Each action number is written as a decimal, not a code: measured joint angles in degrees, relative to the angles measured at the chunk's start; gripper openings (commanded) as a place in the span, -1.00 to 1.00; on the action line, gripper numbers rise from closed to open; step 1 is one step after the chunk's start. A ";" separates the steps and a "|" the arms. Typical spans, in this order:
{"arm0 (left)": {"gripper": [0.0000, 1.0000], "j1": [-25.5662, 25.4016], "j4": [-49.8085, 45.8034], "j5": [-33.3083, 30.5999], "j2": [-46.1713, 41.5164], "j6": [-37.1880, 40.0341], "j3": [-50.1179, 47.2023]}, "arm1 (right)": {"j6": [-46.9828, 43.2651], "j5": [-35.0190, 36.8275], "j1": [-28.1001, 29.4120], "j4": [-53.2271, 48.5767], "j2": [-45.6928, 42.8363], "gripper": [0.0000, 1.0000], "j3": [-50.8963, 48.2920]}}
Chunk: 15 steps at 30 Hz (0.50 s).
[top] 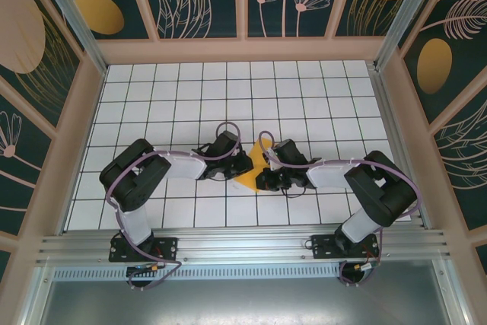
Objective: Fold a paper plane with a square sheet of paper (pick it up from the middle)
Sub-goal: Fold the triangle a second time at the center of the table.
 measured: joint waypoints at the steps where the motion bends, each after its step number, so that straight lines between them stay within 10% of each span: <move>1: -0.73 0.09 -0.24 0.04 0.15 0.20 0.33 | 0.00 0.09 0.00 0.07 0.00 -0.81 0.00; 15: -0.65 2.45 -2.73 -1.33 1.97 3.17 3.98 | 0.00 0.50 0.00 0.26 -0.04 -0.81 -0.02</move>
